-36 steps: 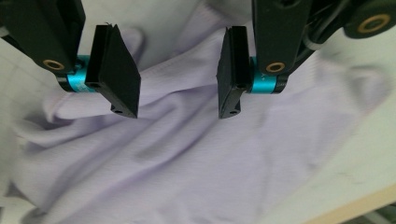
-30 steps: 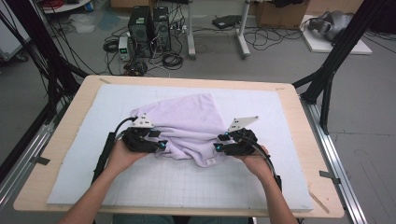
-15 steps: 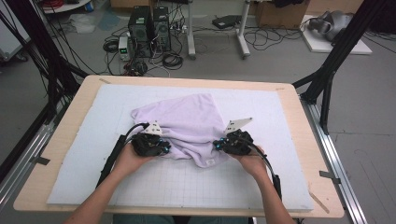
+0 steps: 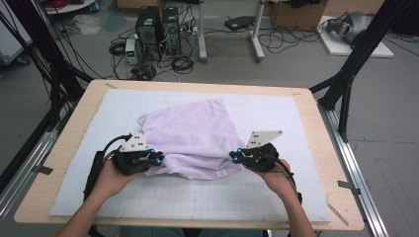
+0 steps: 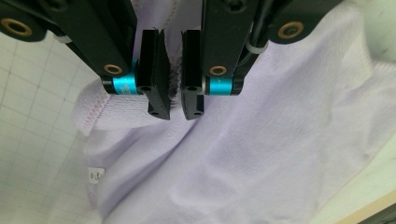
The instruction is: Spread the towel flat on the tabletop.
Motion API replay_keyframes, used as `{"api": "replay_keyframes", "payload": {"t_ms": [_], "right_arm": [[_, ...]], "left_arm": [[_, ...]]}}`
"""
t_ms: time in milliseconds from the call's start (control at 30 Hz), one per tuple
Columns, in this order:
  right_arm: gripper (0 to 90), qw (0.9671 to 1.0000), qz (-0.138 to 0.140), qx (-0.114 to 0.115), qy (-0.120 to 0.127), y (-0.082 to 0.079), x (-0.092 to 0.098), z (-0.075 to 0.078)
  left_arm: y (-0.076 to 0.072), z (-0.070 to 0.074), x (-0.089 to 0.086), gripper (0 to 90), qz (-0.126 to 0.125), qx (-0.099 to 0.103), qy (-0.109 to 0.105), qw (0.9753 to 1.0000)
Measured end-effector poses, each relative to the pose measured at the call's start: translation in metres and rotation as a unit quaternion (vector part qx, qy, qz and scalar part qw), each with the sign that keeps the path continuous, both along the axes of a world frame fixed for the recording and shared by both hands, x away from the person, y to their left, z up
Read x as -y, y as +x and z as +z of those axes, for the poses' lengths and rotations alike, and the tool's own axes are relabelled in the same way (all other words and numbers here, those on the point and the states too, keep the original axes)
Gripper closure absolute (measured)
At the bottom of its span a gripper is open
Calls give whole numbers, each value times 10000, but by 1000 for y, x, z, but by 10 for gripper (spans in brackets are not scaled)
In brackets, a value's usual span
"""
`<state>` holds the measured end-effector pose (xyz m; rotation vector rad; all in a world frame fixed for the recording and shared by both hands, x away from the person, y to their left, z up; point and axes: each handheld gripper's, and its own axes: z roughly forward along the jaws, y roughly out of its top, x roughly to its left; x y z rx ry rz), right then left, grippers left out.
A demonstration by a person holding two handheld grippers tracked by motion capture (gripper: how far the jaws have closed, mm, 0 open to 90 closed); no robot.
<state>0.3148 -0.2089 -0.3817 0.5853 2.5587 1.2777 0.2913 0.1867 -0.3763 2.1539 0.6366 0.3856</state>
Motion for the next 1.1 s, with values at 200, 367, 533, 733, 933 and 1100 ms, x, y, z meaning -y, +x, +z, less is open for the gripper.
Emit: {"api": "replay_keyframes", "payload": {"t_ms": [200, 367, 533, 733, 933, 1100], "right_arm": [[828, 9999, 106, -73, -9, -8, 4, -6], [752, 9979, 278, -280, -516, -4, -7, -31], [732, 9964, 443, -357, -632, -2, -16, -46], [670, 9951, 457, -468, -743, 3, -22, -57], [845, 9964, 312, -367, -696, 2, -23, -59], [858, 9968, 469, -400, -506, -7, -21, -50]], "left_arm": [[0, -5, -12, 647, 160, -112, -197, 9996], [5, -17, -8, 562, 82, -269, -141, 9995], [9, -43, -1, 566, 34, -539, 43, 9985], [11, -59, 8, 576, -73, -648, 367, 9972], [9, -61, 13, 782, -199, -509, 470, 9974], [0, -52, 8, 827, -158, -383, 430, 9982]]}}
